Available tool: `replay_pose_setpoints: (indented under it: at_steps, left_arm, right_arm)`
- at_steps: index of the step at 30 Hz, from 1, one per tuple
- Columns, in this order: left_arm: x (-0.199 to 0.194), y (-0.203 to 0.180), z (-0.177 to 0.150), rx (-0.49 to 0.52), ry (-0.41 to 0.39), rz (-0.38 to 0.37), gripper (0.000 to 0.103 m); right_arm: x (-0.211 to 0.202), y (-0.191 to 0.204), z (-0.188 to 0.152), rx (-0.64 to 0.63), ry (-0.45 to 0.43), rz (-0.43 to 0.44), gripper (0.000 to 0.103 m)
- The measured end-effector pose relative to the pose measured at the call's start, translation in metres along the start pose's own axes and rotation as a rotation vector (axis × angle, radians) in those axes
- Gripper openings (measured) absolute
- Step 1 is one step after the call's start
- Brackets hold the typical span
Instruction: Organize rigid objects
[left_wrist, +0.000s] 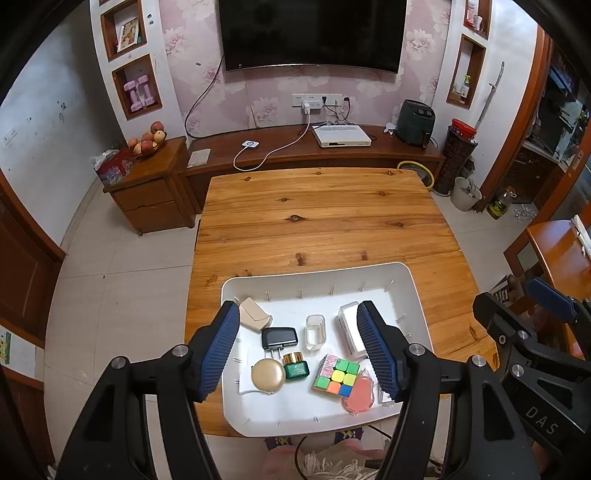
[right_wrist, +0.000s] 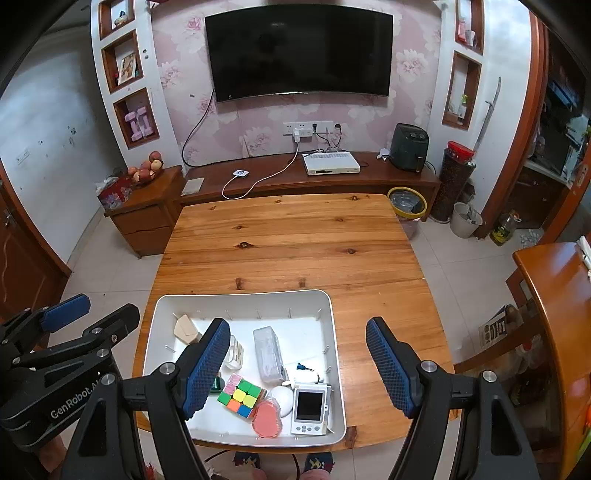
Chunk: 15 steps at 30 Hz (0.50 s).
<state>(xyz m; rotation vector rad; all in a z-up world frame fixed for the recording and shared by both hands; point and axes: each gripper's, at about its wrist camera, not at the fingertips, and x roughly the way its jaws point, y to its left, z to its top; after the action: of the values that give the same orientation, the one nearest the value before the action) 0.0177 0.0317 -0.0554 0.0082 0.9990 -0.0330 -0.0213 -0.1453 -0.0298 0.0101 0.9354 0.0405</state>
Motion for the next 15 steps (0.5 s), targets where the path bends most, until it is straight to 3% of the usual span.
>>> replay_pose_setpoints:
  at_steps: [15]
  left_arm:
    - [0.0011,0.0010,0.0003,-0.007,-0.002,0.002,0.073]
  right_arm:
    - [0.0008,-0.0010,-0.0004,0.004,0.002,-0.001,0.077]
